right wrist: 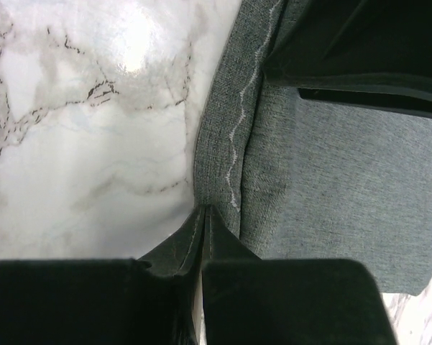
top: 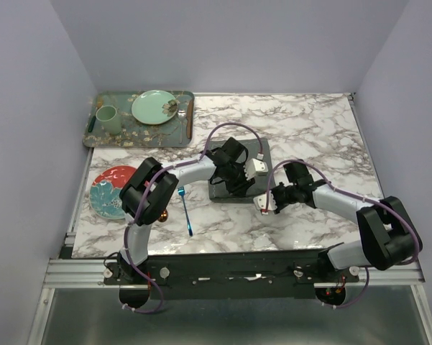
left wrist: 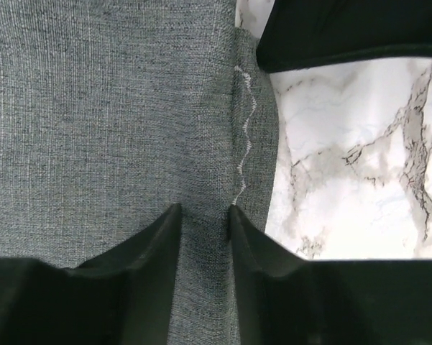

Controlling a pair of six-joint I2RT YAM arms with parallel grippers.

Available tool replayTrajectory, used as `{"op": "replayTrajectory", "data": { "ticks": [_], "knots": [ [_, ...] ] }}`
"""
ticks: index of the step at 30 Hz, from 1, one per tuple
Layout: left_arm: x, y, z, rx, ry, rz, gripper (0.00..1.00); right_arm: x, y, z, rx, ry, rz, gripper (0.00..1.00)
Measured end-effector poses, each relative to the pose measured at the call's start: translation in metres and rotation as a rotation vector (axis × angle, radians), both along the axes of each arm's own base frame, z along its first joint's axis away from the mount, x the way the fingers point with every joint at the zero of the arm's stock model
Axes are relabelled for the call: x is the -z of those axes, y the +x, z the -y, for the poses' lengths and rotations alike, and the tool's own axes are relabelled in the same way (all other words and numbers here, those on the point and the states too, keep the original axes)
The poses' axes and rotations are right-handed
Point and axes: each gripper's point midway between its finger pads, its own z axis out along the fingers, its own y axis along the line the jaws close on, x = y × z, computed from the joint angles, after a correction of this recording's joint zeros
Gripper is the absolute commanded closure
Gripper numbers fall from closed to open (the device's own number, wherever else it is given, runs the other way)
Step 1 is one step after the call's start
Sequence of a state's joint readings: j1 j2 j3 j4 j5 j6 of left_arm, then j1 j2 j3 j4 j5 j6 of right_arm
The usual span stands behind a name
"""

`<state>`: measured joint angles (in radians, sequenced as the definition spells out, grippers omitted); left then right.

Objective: Fold the napkin into a case and place the utensils inside
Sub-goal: Smooth out the lower triangle-folded napkin at the center of the board.

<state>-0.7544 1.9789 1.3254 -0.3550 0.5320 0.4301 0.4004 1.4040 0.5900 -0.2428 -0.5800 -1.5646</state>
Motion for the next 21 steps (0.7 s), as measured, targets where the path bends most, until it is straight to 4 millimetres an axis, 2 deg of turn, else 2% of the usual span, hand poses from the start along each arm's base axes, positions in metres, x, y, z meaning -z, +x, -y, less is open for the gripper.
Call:
{"op": "replayTrajectory", "data": {
  "ticks": [6,8,12,14,16,18,20,21],
  "knots": [
    [0.002,0.001,-0.001,0.009,0.009,0.010,0.88,-0.001,-0.001,0.003,-0.002,-0.016,0.009,0.90],
    [0.002,0.001,-0.001,0.011,0.008,0.013,0.91,-0.001,-0.002,0.004,-0.006,-0.025,0.005,0.89],
    [-0.005,-0.001,-0.003,0.022,-0.002,0.031,0.92,-0.002,-0.001,0.005,-0.008,-0.035,0.010,0.78],
    [-0.008,0.000,-0.003,0.024,-0.006,0.036,0.90,-0.003,-0.001,0.007,0.000,-0.038,0.008,0.73],
    [-0.008,0.001,-0.004,0.021,-0.009,0.034,0.82,-0.008,-0.001,0.009,0.032,-0.034,0.000,0.64],
    [-0.008,0.002,-0.006,0.014,-0.013,0.024,0.74,-0.027,0.005,0.014,0.110,0.002,-0.004,0.58],
    [-0.009,0.004,-0.007,0.008,-0.020,0.015,0.64,-0.045,0.016,0.019,0.181,0.041,0.006,0.58],
    [-0.010,0.006,-0.009,-0.001,-0.026,0.006,0.56,-0.060,0.025,0.026,0.248,0.078,0.000,0.58]
  ]
}}
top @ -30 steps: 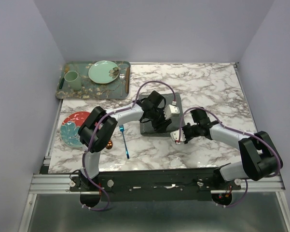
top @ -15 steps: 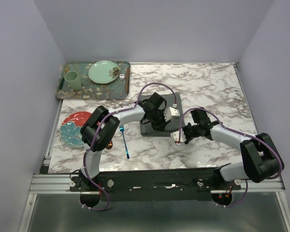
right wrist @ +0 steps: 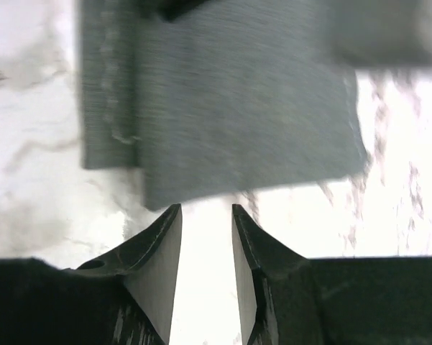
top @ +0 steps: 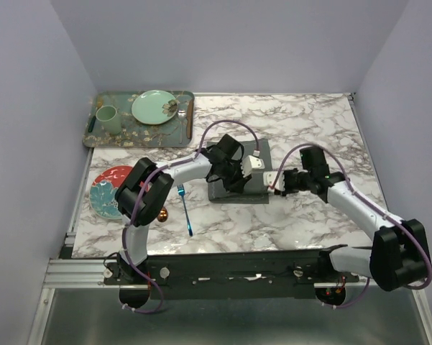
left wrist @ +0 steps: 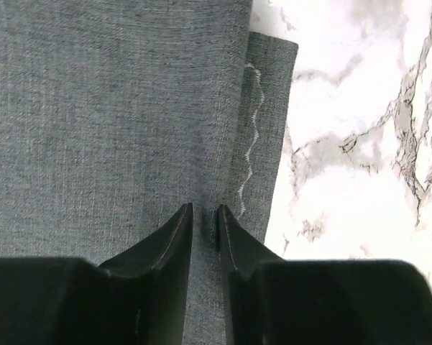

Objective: Fold the napkin into a case and place the utensils inside
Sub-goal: Smooth out the lower triangle-folded napkin at the center of the board.

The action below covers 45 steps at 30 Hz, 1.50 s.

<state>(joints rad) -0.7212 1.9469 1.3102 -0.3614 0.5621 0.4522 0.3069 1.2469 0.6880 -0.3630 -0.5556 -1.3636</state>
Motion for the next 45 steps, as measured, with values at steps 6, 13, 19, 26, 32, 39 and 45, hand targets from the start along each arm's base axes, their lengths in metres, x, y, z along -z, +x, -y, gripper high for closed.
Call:
{"op": "replayTrajectory", "data": {
  "ticks": [6,13,19,26,32,39,45],
  "knots": [
    [-0.002,0.006,-0.006,-0.052,-0.040,-0.034,0.36,-0.044,0.033,0.024,0.307,0.189,-0.159,0.58],
    [-0.030,-0.011,-0.020,-0.080,-0.134,0.042,0.37,-0.013,0.040,0.021,0.638,0.341,-0.673,0.52],
    [-0.065,-0.044,-0.018,0.138,-0.187,0.351,0.77,0.021,0.028,0.028,0.953,0.416,-1.054,0.46],
    [-0.034,-0.064,0.005,0.328,-0.102,0.582,0.89,0.033,0.028,0.025,1.148,0.482,-1.250,0.45],
    [-0.019,-0.050,0.034,0.342,-0.061,0.640,0.92,0.046,0.028,0.022,1.223,0.500,-1.326,0.45],
    [-0.014,-0.042,0.056,0.338,-0.060,0.673,0.94,0.054,0.026,0.016,1.259,0.522,-1.408,0.47],
    [-0.002,-0.044,0.055,0.350,-0.035,0.661,0.95,0.054,0.025,0.013,1.270,0.537,-1.446,0.48]
  ]
}}
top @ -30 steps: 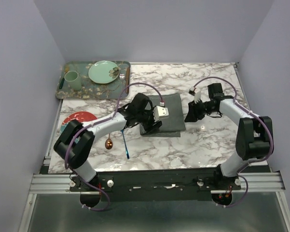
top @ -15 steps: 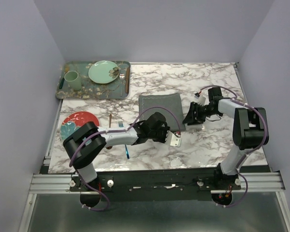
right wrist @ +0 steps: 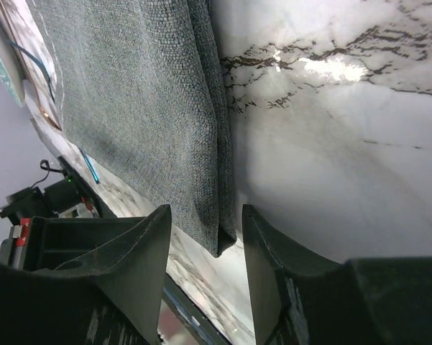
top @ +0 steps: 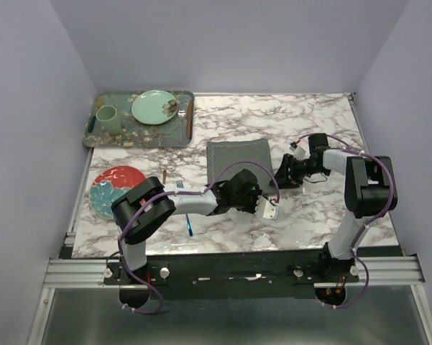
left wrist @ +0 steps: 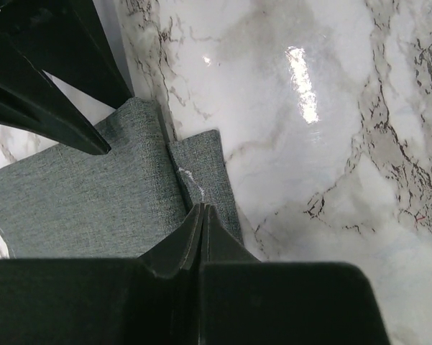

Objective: Fold the napkin into a case and place the utensils inside
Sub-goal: Smooth out the lower triangle-folded napkin at the center of the board.

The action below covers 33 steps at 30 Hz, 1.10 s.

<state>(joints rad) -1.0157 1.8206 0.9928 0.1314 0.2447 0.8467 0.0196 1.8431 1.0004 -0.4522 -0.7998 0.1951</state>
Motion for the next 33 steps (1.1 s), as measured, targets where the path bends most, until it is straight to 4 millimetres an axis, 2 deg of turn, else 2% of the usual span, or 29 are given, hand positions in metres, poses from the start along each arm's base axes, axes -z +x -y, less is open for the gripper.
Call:
{"op": "replayTrajectory", "data": {
  "ticks": [5,9,12,13,15,16,17,22,33],
  "knots": [
    [0.010,-0.001,-0.002,0.001,0.025,-0.012,0.96,0.001,-0.006,-0.003,0.013,0.026,-0.035,0.48],
    [0.018,-0.003,-0.005,0.001,0.044,-0.023,0.96,0.002,-0.013,-0.006,0.022,0.048,-0.071,0.57],
    [0.021,-0.003,-0.006,0.001,0.051,-0.028,0.97,0.002,-0.014,-0.006,0.028,0.051,-0.082,0.72],
    [0.021,-0.004,-0.006,0.002,0.052,-0.028,0.97,0.001,-0.014,-0.007,0.032,0.055,-0.088,0.81],
    [0.021,-0.004,-0.006,0.002,0.052,-0.028,0.97,0.000,-0.015,-0.008,0.035,0.065,-0.095,0.89],
    [0.021,-0.004,-0.005,0.002,0.052,-0.028,0.97,-0.001,-0.014,-0.008,0.041,0.069,-0.102,0.97],
    [0.021,-0.003,-0.005,0.001,0.052,-0.029,0.98,-0.002,-0.014,-0.009,0.044,0.076,-0.106,0.99],
    [0.021,-0.002,-0.004,0.001,0.053,-0.029,0.98,-0.008,-0.015,-0.013,0.053,0.108,-0.124,0.99],
    [0.021,-0.002,-0.003,-0.001,0.052,-0.030,0.98,-0.036,-0.020,-0.019,0.080,0.167,-0.132,0.99]
  ]
}}
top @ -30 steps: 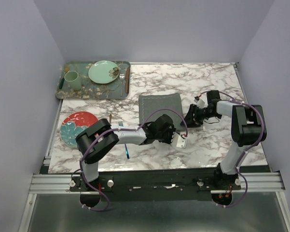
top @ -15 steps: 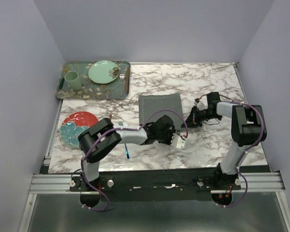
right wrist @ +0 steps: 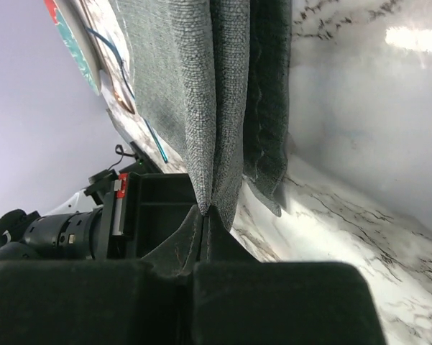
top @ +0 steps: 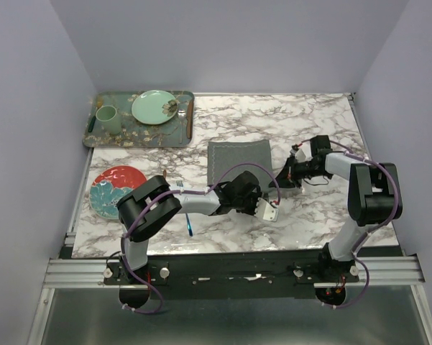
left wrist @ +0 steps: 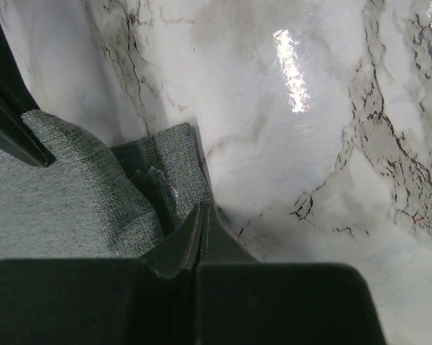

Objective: Fold the napkin into a case and place the utensils inside
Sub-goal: Smooth out the lower triangle-folded napkin at the center of the board.

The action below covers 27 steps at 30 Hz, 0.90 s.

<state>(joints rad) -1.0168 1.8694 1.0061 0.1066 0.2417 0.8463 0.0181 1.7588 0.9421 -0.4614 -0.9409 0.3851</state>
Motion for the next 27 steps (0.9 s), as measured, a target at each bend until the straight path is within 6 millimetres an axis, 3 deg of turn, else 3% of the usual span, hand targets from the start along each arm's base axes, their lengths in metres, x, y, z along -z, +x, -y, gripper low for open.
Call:
{"op": "replayTrajectory", "data": {
  "ticks": [5,13,15,20,21,24,27],
  "knots": [
    [0.000,0.000,0.000,-0.002,0.000,0.000,0.98,0.007,-0.009,0.000,0.004,0.000,-0.041,0.99],
    [-0.007,-0.005,-0.003,-0.018,-0.006,-0.040,0.76,0.038,-0.016,0.006,0.000,-0.055,-0.123,0.99],
    [-0.019,-0.011,-0.004,-0.017,-0.024,-0.064,0.74,0.044,-0.015,0.007,-0.003,-0.071,-0.132,0.99],
    [-0.077,-0.024,-0.008,-0.044,-0.122,-0.155,0.69,0.049,-0.017,0.010,-0.022,-0.096,-0.118,0.99],
    [-0.093,-0.022,-0.010,-0.068,-0.155,-0.181,0.69,0.049,-0.017,0.011,-0.029,-0.098,-0.111,0.99],
    [-0.114,0.000,-0.023,-0.173,-0.203,-0.246,0.68,0.050,-0.022,0.013,-0.059,-0.108,-0.094,0.99],
    [-0.106,0.035,-0.051,-0.339,-0.198,-0.333,0.67,0.051,-0.027,0.014,-0.086,-0.116,-0.087,0.99]
  ]
}}
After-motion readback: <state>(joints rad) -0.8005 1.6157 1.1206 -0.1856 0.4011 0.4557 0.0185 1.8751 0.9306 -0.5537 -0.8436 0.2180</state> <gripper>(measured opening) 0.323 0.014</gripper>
